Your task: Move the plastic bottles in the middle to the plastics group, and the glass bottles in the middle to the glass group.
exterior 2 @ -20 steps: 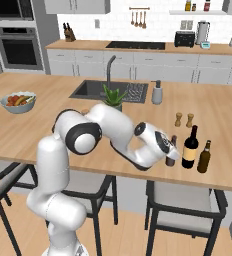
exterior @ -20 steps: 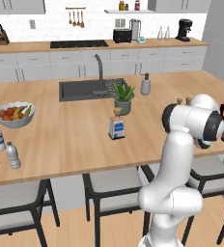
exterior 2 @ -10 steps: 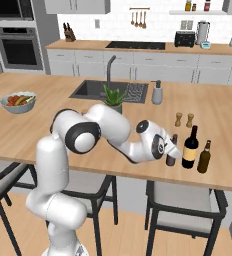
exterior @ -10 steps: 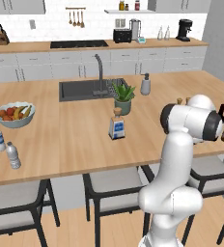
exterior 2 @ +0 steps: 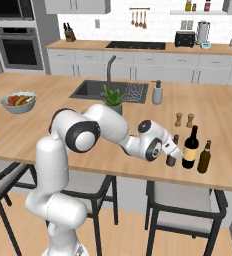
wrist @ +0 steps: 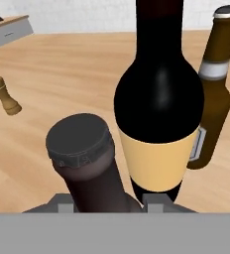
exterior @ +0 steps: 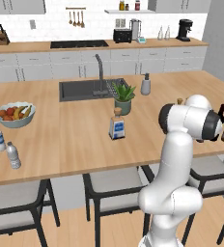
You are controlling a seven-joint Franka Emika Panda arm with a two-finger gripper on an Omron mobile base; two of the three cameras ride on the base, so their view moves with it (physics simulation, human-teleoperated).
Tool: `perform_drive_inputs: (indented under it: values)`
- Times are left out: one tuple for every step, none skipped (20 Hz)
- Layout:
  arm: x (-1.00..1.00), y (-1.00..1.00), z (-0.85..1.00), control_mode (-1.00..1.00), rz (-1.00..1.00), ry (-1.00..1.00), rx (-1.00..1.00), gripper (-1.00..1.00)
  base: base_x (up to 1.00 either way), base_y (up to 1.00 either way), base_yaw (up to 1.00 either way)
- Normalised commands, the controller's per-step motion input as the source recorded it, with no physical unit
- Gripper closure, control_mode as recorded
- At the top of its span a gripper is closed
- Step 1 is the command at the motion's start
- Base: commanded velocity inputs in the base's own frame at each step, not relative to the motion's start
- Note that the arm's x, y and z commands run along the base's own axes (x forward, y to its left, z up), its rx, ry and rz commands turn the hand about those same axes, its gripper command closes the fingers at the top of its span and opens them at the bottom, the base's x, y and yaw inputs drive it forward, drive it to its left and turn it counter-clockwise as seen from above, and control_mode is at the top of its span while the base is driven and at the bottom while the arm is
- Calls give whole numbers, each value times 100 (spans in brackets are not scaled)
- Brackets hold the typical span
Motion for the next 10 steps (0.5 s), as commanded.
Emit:
perform_drive_inputs:
  values:
    - [-4,2,-15,-100,0,0,0,100,0,0,0]
    - [-6,2,-14,-100,0,0,0,100,0,0,0]
    - [-2,2,-13,-100,0,0,0,100,0,0,0]
    - [-1,0,-9,-100,0,0,0,100,0,0,0]
    - [-1,1,-12,-100,0,0,0,100,0,0,0]
    - [-2,5,-10,-100,0,0,0,100,0,0,0]
    - [0,7,-10,-100,0,0,0,100,0,0,0]
    - [0,6,-9,-100,0,0,0,100,0,0,0]
    - [-3,7,-9,-100,0,0,0,100,0,0,0]
    - [-3,8,-10,-100,0,0,0,100,0,0,0]
